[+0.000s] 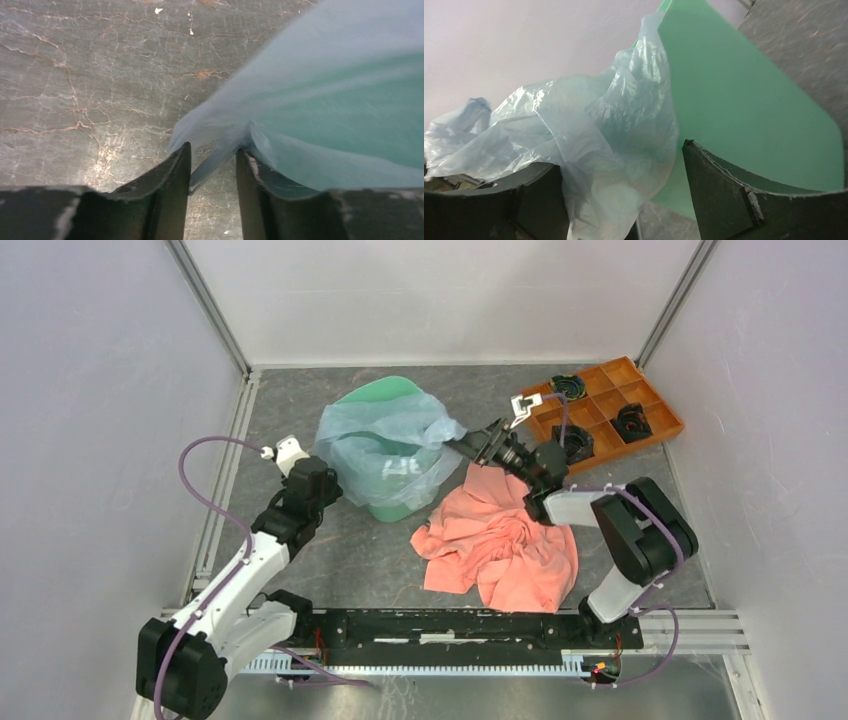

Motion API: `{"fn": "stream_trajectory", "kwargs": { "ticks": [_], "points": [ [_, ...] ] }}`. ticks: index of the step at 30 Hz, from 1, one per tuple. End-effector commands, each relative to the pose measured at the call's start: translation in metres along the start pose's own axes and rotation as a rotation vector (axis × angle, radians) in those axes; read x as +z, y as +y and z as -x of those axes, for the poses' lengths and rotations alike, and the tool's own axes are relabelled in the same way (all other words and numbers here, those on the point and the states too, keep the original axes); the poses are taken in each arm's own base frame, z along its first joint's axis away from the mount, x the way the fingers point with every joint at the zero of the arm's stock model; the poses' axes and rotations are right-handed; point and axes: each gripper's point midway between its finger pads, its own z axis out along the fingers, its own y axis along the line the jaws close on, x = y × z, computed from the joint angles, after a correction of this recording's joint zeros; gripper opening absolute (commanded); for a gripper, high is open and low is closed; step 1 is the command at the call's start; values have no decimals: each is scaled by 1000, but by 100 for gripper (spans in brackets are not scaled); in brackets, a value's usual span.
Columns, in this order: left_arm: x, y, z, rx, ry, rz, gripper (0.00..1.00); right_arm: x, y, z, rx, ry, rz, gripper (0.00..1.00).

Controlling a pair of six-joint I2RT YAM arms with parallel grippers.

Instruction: Put the trash bags into the trash bin

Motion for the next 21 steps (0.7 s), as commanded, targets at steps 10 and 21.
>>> {"fn": "stream_trajectory", "kwargs": {
  "ticks": [10, 21],
  "points": [
    [-20, 35, 28, -101, -106, 156, 88, -5, 8, -34, -113, -37, -221, 86],
    [-20, 29, 28, -170, -155, 78, 72, -46, 7, 4, -905, 206, -435, 98]
  ]
}}
